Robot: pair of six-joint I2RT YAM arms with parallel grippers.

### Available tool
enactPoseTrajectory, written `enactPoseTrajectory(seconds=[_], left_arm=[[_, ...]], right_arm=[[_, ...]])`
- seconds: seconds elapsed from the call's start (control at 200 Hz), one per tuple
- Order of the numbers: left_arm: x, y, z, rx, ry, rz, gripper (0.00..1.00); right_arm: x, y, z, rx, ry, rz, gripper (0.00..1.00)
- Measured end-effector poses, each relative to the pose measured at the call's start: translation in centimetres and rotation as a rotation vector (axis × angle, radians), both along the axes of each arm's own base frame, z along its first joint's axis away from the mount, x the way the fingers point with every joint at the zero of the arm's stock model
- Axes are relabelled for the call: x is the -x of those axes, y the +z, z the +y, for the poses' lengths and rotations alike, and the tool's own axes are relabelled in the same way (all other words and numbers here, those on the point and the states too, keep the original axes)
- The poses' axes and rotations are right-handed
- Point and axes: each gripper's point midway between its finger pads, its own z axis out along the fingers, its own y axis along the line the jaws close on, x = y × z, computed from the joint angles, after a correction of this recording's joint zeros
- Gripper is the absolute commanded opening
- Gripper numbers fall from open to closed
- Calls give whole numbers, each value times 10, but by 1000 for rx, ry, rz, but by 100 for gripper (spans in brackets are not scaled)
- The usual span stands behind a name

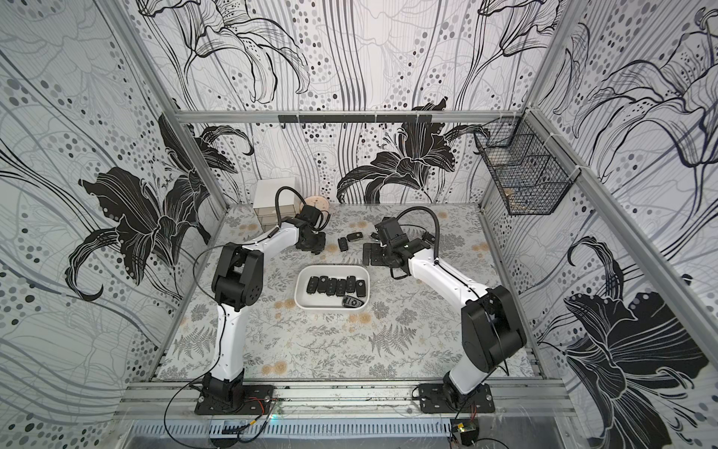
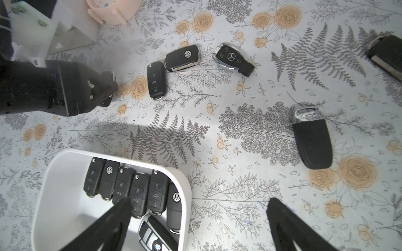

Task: Place the car key into the storage box
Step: Pick up the car key from the center of the board, then place the car key in the storage box.

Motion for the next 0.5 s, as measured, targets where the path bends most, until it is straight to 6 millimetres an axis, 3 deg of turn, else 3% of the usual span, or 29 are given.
enactPoseTrajectory(seconds=[0.25,0.501], left_arm=[[20,57,-5,85,60,-73,29],[66,59,-35,134,72,-32,29]], right_arm=[[16,2,-2,-37,18,1,100],[34,8,-11,-57,13,-15,100]])
